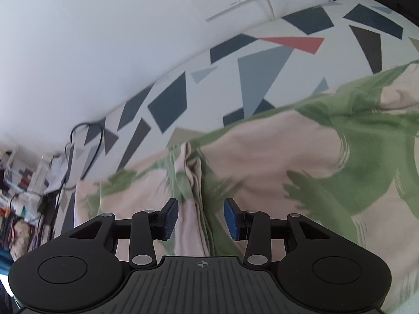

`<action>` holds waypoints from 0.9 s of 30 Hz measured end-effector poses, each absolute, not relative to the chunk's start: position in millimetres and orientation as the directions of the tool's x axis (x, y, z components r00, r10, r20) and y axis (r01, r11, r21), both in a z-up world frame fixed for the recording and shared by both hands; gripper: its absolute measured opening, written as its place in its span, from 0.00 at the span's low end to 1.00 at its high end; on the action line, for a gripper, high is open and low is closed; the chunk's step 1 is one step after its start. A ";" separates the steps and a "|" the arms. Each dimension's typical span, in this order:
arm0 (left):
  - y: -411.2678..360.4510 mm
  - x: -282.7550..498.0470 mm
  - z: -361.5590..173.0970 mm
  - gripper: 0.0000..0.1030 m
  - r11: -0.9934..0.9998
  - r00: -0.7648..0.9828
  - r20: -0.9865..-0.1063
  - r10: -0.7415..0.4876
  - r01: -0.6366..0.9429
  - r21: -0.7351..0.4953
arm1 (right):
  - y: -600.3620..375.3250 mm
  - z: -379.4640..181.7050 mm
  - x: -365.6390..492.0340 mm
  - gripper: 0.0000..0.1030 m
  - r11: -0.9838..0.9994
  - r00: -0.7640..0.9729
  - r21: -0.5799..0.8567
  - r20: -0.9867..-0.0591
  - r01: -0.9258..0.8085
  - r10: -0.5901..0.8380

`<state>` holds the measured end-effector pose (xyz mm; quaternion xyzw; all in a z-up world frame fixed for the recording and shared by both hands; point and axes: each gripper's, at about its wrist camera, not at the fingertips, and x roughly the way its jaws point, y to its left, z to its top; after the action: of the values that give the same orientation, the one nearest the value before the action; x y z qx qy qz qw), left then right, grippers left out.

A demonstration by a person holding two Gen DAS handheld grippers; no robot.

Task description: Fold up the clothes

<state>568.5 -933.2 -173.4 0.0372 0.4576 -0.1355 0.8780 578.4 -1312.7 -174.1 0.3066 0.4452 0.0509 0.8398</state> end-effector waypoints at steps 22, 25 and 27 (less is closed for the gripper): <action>-930.6 579.8 -173.0 0.57 0.947 0.522 -0.820 -0.235 0.314 -0.072 | -1298.1 -158.3 488.2 0.05 0.786 0.471 0.550 -0.794 0.283 0.385; -931.6 579.2 -173.2 0.58 0.946 0.523 -0.820 -0.232 0.318 -0.065 | -1304.6 -150.7 497.5 0.22 0.787 0.579 0.561 -0.742 0.258 0.339; -932.8 579.0 -173.3 0.59 0.946 0.525 -0.820 -0.229 0.318 -0.061 | -1304.7 -145.1 519.6 0.31 0.806 0.653 0.552 -0.694 0.213 0.302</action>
<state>578.9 -932.8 -173.3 0.0481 0.4616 -0.1569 0.8718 519.6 -1304.7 -145.1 0.3100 0.4156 0.0260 0.8547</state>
